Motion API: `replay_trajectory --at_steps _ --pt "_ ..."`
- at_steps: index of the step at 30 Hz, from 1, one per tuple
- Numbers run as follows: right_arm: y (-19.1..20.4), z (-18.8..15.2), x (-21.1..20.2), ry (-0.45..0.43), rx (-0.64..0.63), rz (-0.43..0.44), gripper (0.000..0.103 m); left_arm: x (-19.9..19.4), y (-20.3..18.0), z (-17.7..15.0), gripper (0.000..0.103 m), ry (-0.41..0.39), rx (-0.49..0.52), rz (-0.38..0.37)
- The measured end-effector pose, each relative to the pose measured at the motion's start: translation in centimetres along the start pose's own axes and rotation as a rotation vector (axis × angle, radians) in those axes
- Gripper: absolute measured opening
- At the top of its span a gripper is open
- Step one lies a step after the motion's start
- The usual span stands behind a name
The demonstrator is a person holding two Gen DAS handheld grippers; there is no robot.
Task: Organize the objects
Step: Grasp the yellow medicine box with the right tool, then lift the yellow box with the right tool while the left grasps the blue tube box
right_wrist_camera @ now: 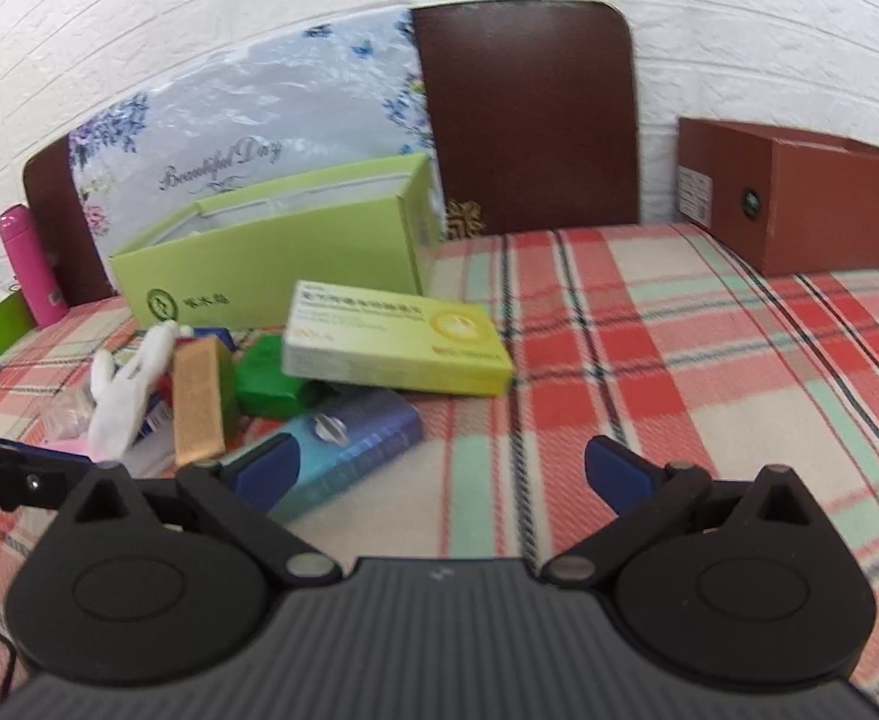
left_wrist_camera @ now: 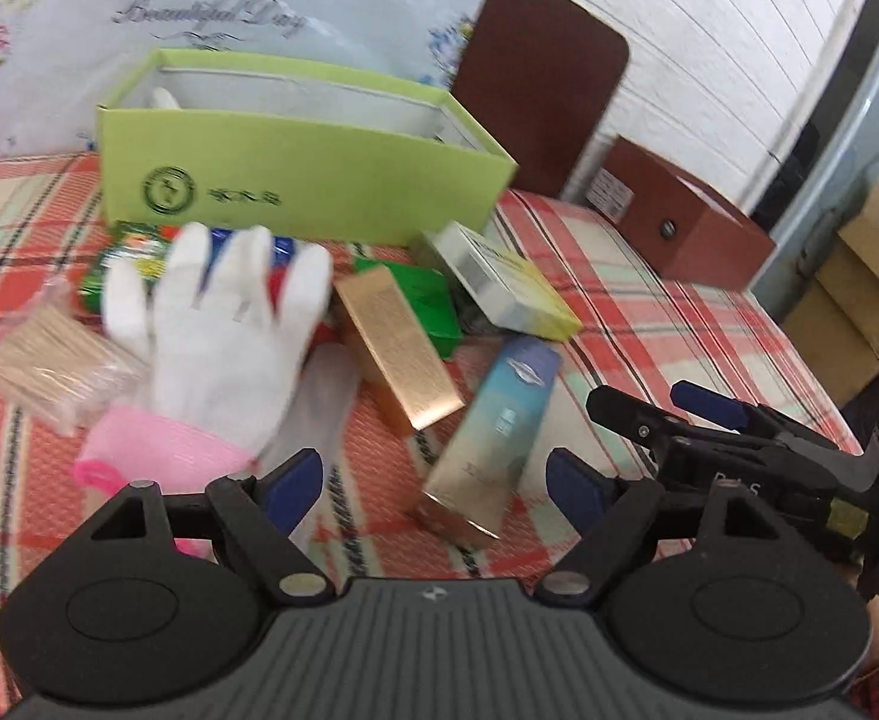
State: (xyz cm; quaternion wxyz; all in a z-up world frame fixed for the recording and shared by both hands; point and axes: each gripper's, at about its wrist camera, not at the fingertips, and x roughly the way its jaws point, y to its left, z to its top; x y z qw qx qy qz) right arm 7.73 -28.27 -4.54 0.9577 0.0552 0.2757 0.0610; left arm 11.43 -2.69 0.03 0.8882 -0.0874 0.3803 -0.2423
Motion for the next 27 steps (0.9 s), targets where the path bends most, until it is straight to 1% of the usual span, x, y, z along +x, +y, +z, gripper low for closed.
replay_trajectory --at_steps 2,6,9,12,13,14,15,16,18,20,22,24,25,27 --pt "1.1 1.0 0.9 -0.017 -0.022 0.012 0.103 -0.8 0.5 0.1 0.085 -0.016 -0.015 0.012" --pt "3.1 3.3 3.3 -0.034 -0.061 0.012 0.103 -1.6 1.5 -0.5 0.085 -0.017 -0.046 0.040" --pt "4.9 4.1 4.9 -0.031 -0.145 0.038 0.103 -1.7 2.0 -0.9 0.085 -0.008 -0.072 0.045" --pt "5.7 4.3 6.4 -0.019 -0.182 0.027 0.093 -1.6 2.2 -0.9 0.085 -0.002 -0.082 0.046" --pt "5.5 4.2 6.8 -0.014 -0.185 0.020 0.085 -1.5 2.2 -0.9 0.085 -0.001 -0.082 0.042" --pt "5.4 4.1 7.0 -0.003 -0.194 0.003 0.071 -1.5 2.2 -0.9 0.085 0.000 -0.080 0.038" --pt "5.1 3.8 7.0 0.013 -0.206 -0.017 0.062 -1.4 2.0 -0.9 0.085 0.000 -0.075 0.032" --pt "4.6 3.5 6.6 0.021 -0.206 -0.017 0.057 -1.4 1.9 -0.9 0.085 0.001 -0.069 0.027" --pt "3.3 2.7 5.0 0.014 -0.198 -0.016 0.055 -1.1 1.5 -0.9 0.085 0.005 -0.054 0.014" --pt "2.0 1.7 3.5 0.029 -0.193 -0.028 0.053 -0.7 1.0 -0.7 0.085 0.010 -0.039 -0.001" --pt "0.4 0.4 2.2 0.064 -0.170 -0.063 0.052 -0.1 0.2 -0.7 0.085 0.016 -0.018 -0.021" --pt "-1.4 -0.9 1.2 0.109 -0.107 -0.112 0.054 0.8 -0.8 -0.6 0.085 0.025 0.014 -0.042" --pt "-2.3 -1.2 0.7 0.127 -0.065 -0.129 0.057 1.3 -1.3 -0.6 0.085 0.032 0.030 -0.050" --pt "-3.6 -1.2 -0.1 0.120 0.019 -0.127 0.071 2.5 -2.3 -0.6 0.085 0.052 0.055 -0.055"
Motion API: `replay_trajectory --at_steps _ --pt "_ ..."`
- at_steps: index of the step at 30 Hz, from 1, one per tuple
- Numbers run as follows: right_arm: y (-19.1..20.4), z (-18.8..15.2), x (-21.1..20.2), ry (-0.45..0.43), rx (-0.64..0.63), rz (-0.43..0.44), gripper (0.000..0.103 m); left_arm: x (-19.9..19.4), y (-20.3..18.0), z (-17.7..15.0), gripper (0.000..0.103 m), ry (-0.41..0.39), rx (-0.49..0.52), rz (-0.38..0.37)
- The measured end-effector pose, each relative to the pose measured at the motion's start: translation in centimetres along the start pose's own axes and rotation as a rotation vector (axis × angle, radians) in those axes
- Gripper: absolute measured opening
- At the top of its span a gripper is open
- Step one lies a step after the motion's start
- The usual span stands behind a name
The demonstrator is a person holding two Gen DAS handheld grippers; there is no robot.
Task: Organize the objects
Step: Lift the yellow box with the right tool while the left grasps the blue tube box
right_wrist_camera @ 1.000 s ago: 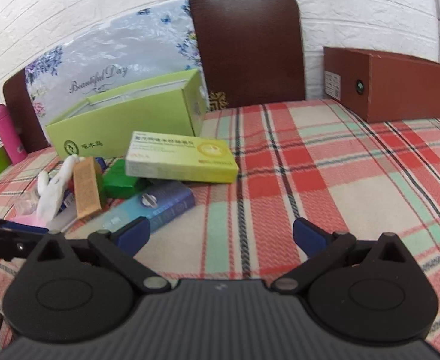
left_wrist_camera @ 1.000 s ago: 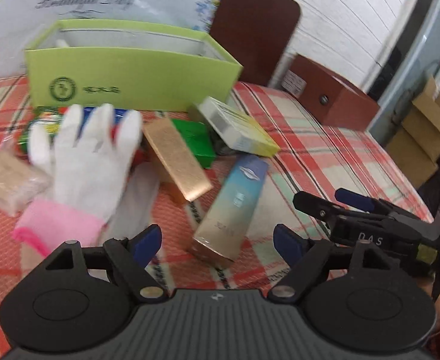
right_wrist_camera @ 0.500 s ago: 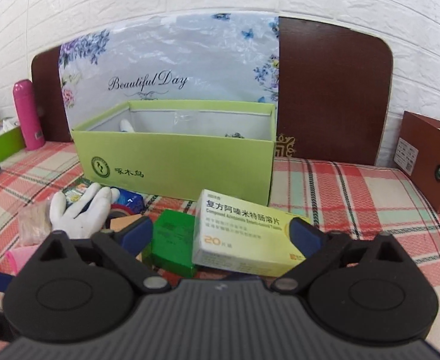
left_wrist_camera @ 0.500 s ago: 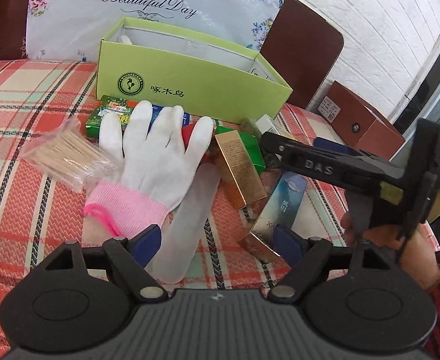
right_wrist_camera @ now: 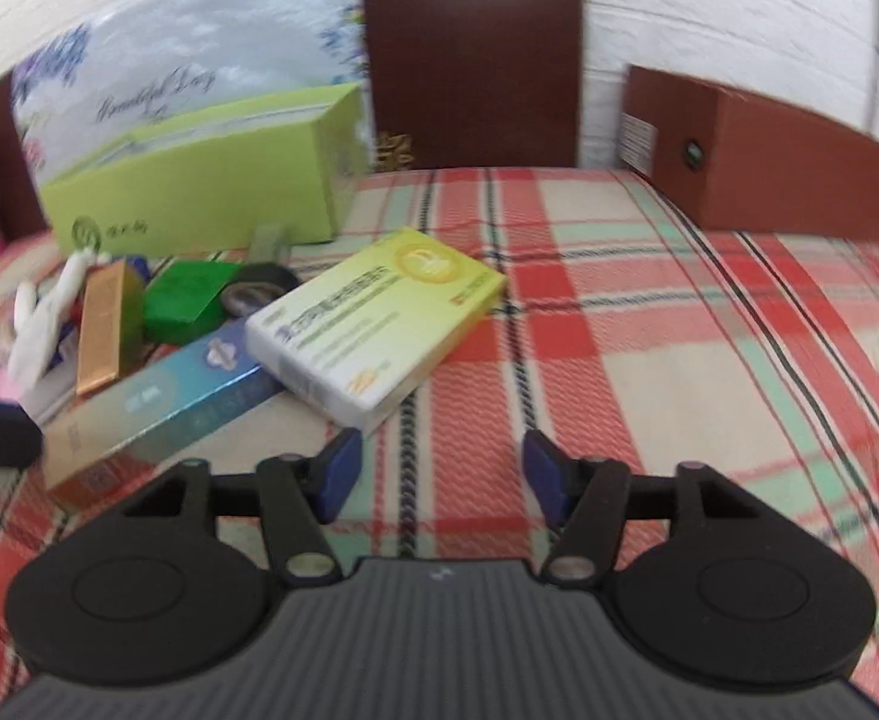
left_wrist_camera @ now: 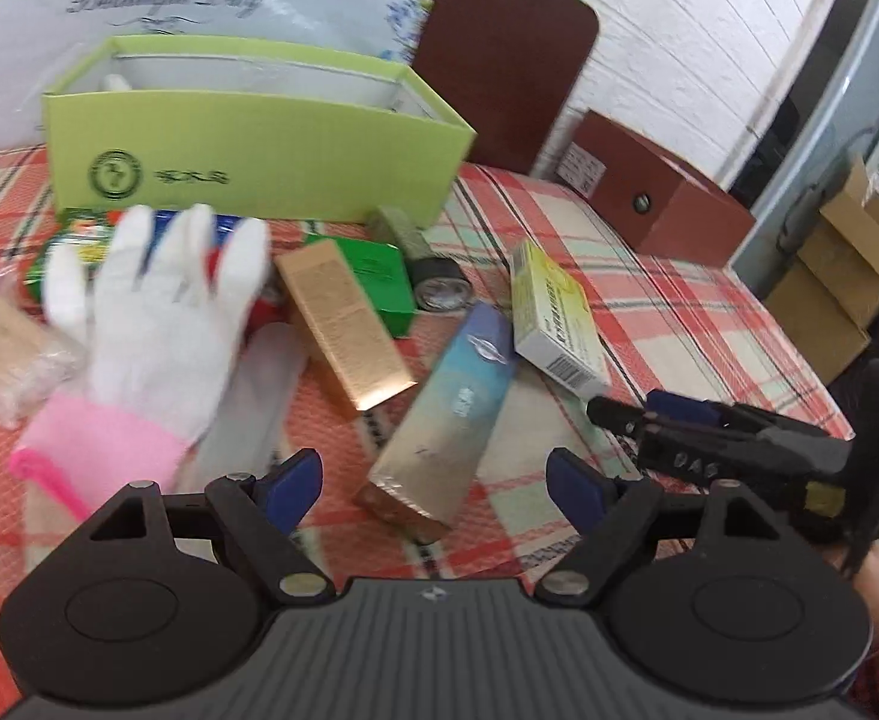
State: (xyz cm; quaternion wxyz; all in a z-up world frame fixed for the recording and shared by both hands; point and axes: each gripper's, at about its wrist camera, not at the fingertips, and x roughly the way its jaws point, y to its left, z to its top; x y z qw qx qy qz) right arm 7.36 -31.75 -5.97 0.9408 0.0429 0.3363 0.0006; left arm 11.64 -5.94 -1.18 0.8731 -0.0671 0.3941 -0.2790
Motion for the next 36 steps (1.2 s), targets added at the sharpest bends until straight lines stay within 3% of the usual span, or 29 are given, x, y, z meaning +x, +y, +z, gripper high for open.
replay_trajectory --at_steps 1,2,6,8,10,11,12,15,23,25,27,29,36 --pt "-0.3 0.2 -0.3 -0.015 0.038 0.011 0.085 0.6 -0.4 0.0 0.085 0.011 0.011 -0.001" --pt "-0.4 0.5 -0.5 -0.034 0.060 0.021 0.092 1.1 -0.8 0.0 0.085 0.017 0.022 0.000" --pt "1.4 2.2 0.4 -0.057 0.032 0.043 0.094 2.0 -1.4 -0.3 0.085 0.016 0.060 0.040" --pt "2.5 2.8 1.9 -0.039 0.032 0.030 0.099 2.5 -1.4 -0.3 0.083 0.025 0.066 0.060" --pt "3.2 3.0 3.2 -0.017 0.036 0.033 0.099 2.7 -1.5 -0.3 0.070 0.030 0.081 0.067" --pt "3.4 2.8 3.7 -0.006 0.031 0.033 0.090 2.7 -1.5 -0.4 0.057 0.033 0.088 0.082" --pt "3.3 2.7 3.8 -0.004 0.030 0.038 0.084 2.6 -1.5 -0.4 0.051 0.032 0.098 0.093" --pt "2.4 2.3 3.0 0.008 0.043 0.066 0.075 2.2 -1.1 -0.4 0.049 0.045 0.084 0.062" --pt "0.4 -1.3 -1.3 0.065 -0.121 0.042 0.069 -0.8 -1.5 -2.9 0.045 0.082 0.090 0.038" --pt "-0.2 -1.9 -2.3 0.084 -0.111 0.034 0.069 -1.1 -1.7 -2.9 0.049 0.078 0.082 0.042" --pt "-0.7 -1.9 -2.9 0.083 -0.083 0.035 0.075 -0.7 -2.1 -2.4 0.058 0.060 0.079 0.054" --pt "-0.7 -1.5 -3.2 0.052 -0.060 0.038 0.083 0.1 -2.4 -1.7 0.060 0.052 0.063 0.069" --pt "0.7 -0.5 -0.7 0.038 -0.079 0.001 0.083 2.6 -3.1 -0.8 0.068 0.072 0.052 0.083"
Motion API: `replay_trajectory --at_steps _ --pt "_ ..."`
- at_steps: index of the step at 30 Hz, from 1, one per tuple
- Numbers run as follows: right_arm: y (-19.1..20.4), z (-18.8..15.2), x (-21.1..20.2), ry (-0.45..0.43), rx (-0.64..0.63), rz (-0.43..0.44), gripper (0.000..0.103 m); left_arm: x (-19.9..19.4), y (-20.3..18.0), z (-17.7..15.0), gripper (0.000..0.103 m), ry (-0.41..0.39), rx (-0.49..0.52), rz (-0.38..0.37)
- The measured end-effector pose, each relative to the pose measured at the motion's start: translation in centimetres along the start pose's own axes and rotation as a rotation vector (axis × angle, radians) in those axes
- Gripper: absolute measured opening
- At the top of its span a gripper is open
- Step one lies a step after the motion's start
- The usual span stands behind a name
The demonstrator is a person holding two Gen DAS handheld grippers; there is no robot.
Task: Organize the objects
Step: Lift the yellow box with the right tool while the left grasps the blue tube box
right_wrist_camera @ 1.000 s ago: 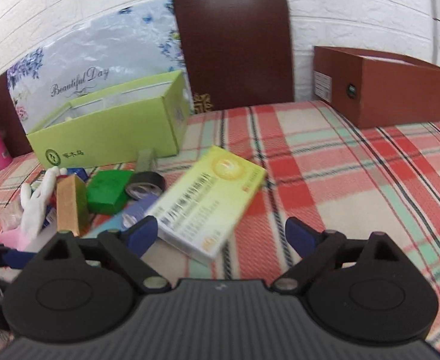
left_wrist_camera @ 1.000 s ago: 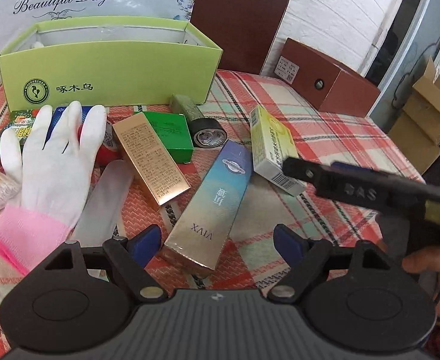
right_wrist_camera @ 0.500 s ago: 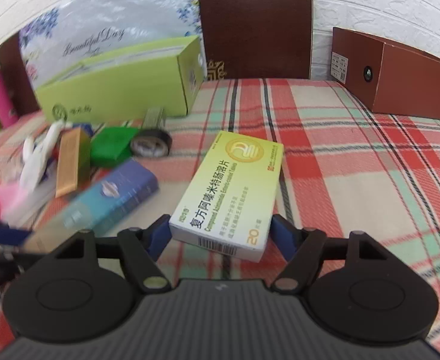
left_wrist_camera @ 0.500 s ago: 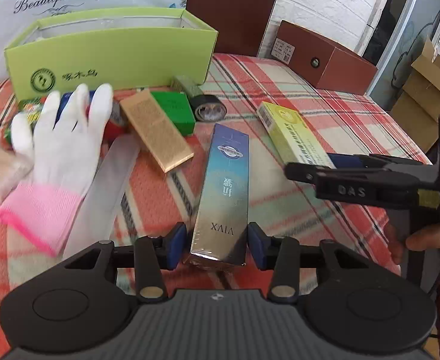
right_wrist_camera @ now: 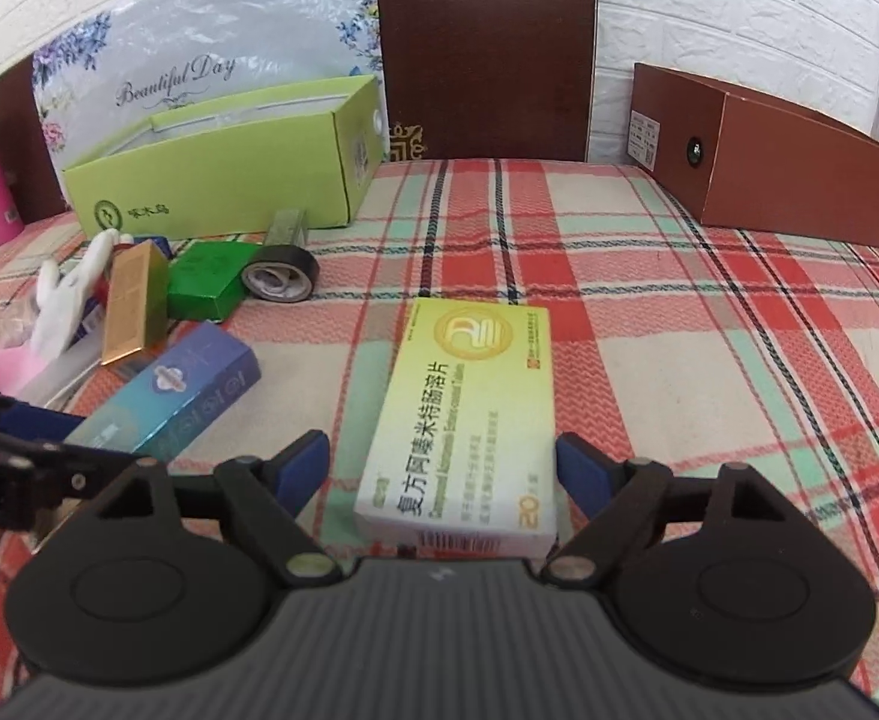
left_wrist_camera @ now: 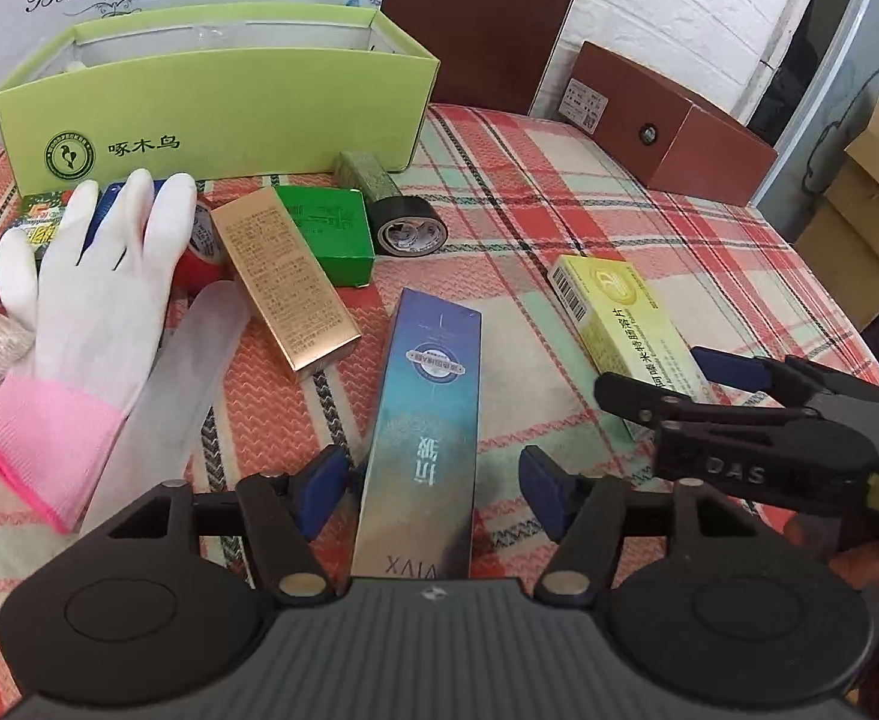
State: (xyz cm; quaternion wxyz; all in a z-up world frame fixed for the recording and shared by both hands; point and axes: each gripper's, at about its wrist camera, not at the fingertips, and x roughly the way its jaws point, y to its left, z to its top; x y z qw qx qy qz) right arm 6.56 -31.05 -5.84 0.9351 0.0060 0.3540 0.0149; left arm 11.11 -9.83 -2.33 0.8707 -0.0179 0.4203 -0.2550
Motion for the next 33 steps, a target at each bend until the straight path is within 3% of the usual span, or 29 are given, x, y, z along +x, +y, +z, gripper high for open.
replay_trajectory --at_steps 1,2,3,7,12,18,22,23,25,26,27,30,33 --pt "0.0 0.0 0.5 0.008 0.007 -0.006 0.081 0.0 0.0 -0.2 0.068 -0.005 0.005 0.002" --pt "0.0 -0.1 0.9 0.021 0.017 -0.013 0.072 -0.1 -0.1 -0.4 0.064 -0.009 0.016 0.004" --pt "0.2 -0.4 0.9 0.016 0.021 -0.009 0.071 -0.3 -0.1 -0.6 0.045 -0.006 0.031 0.016" --pt "2.0 -1.1 -0.2 0.034 -0.082 0.071 0.071 -1.9 1.0 -1.5 0.045 0.008 0.023 0.015" --pt "4.1 -2.1 -1.9 0.053 -0.146 0.208 0.071 -3.9 2.6 -3.0 0.046 0.008 0.013 0.081" --pt "5.5 -1.6 -1.2 0.047 -0.147 0.150 0.080 -2.9 2.4 -2.1 0.066 -0.011 -0.002 0.112" --pt "5.0 -1.7 -0.6 0.057 -0.122 0.135 0.081 -2.0 1.6 -1.7 0.066 -0.013 0.035 0.109" --pt "5.0 -1.6 -0.5 0.055 -0.119 0.133 0.081 -1.8 1.5 -1.7 0.065 -0.010 0.042 0.102" --pt "5.1 -1.6 -0.2 0.051 -0.113 0.124 0.079 -1.7 1.2 -1.8 0.050 -0.009 0.070 0.122" --pt "5.3 -1.6 -0.1 0.049 -0.118 0.122 0.071 -1.8 1.2 -1.8 0.044 -0.011 0.085 0.132" --pt "5.6 -1.6 -0.2 0.041 -0.134 0.128 0.065 -2.0 1.4 -1.9 0.044 -0.011 0.076 0.119" --pt "6.1 -1.7 -0.4 0.045 -0.152 0.126 0.065 -2.8 1.9 -2.1 0.043 -0.011 0.040 0.096" --pt "5.8 -1.3 -1.2 0.066 -0.106 0.201 0.065 -4.5 2.4 -2.1 0.043 -0.034 0.022 0.068"
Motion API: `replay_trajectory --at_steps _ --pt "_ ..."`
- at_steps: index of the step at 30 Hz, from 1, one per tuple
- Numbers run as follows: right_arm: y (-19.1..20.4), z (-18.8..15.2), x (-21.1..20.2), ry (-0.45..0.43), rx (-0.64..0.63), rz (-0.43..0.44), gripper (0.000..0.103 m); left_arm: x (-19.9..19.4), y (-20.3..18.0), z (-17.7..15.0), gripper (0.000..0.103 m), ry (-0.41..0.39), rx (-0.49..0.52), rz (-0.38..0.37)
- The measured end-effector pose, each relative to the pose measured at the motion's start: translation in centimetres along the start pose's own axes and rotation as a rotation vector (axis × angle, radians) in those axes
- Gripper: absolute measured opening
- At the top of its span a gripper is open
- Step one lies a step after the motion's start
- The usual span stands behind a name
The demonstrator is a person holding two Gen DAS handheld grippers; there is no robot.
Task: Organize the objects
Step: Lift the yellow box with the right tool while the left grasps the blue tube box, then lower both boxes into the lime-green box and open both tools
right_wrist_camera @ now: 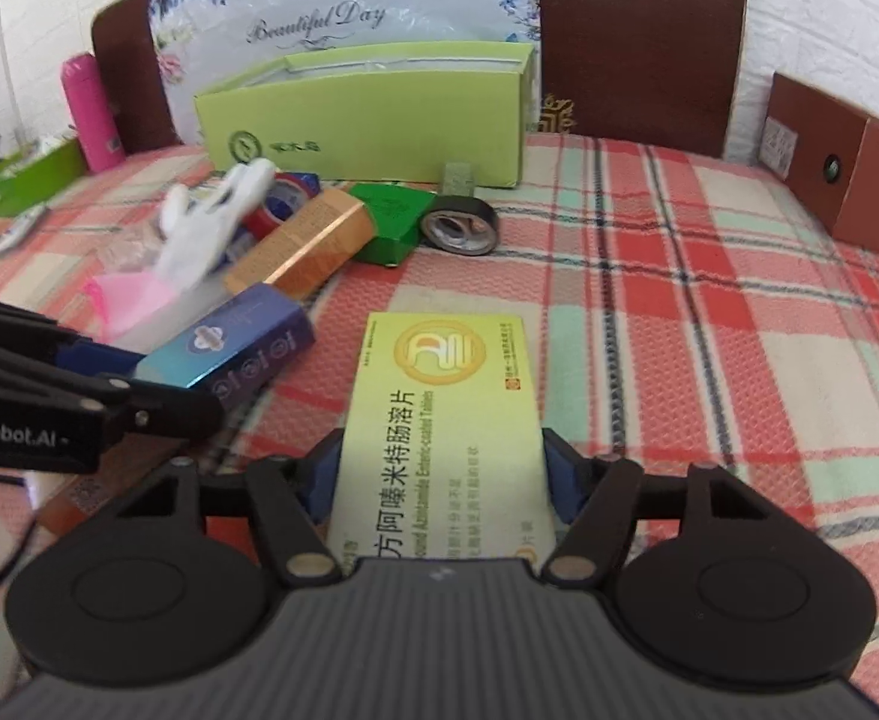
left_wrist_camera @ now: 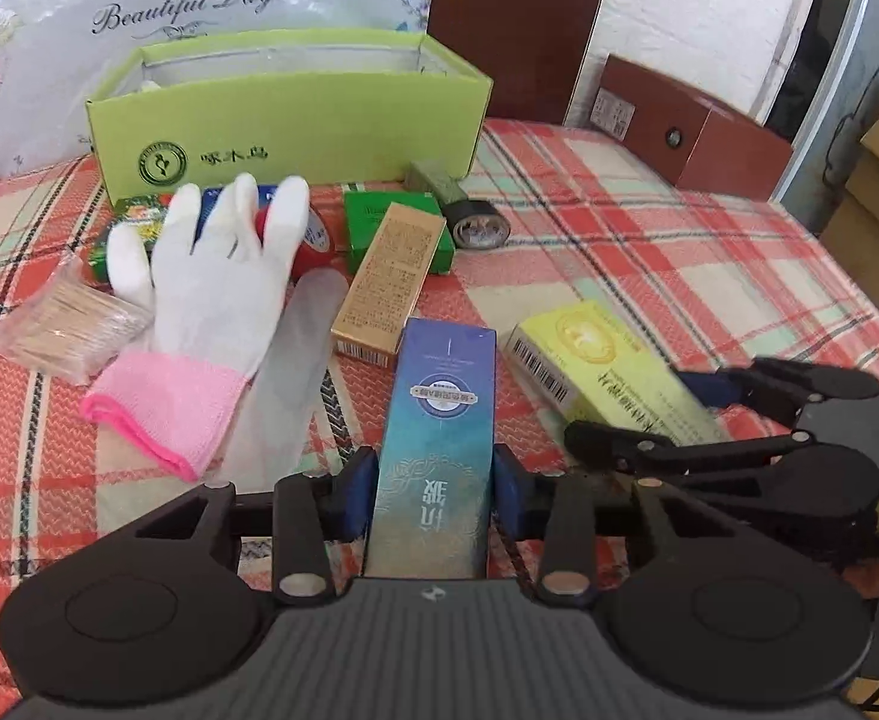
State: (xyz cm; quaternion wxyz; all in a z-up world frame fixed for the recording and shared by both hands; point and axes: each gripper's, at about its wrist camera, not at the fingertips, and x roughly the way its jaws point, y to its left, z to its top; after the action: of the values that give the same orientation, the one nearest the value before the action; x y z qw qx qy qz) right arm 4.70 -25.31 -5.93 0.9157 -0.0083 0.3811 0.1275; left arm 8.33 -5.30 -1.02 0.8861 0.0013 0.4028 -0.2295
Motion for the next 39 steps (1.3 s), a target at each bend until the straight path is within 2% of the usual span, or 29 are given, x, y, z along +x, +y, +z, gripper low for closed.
replay_trajectory --at_steps 3,10,16,20,25,29,35,38,39 --pt "-0.2 0.8 -1.3 -0.026 0.051 0.086 0.065 -2.3 0.6 0.7 0.043 -0.049 -0.012 -0.004" --pt "0.2 5.9 -3.2 -0.153 0.015 0.125 0.065 -6.7 2.2 5.0 0.043 -0.199 -0.014 0.005" --pt "0.6 11.5 -2.3 -0.223 -0.008 0.159 0.065 -7.4 3.2 10.5 0.043 -0.291 -0.019 0.037" --pt "0.7 15.4 -0.3 -0.256 -0.017 0.116 0.065 -5.6 4.9 14.8 0.043 -0.302 -0.085 0.056" --pt "-0.3 20.2 3.6 -0.265 0.053 0.090 0.065 -1.7 8.0 20.0 0.043 -0.289 -0.188 0.088" --pt "-1.2 23.2 7.0 -0.256 0.100 0.051 0.065 1.4 10.0 23.1 0.043 -0.262 -0.231 0.115" --pt "-1.4 24.8 11.6 -0.248 0.096 0.013 0.065 5.1 11.7 24.7 0.043 -0.209 -0.232 0.133" --pt "-1.1 24.9 13.5 -0.239 0.079 0.002 0.066 6.5 12.4 24.7 0.042 -0.205 -0.231 0.118" --pt "-0.9 24.8 14.2 -0.239 0.066 -0.006 0.066 7.0 12.6 24.6 0.050 -0.209 -0.224 0.112"
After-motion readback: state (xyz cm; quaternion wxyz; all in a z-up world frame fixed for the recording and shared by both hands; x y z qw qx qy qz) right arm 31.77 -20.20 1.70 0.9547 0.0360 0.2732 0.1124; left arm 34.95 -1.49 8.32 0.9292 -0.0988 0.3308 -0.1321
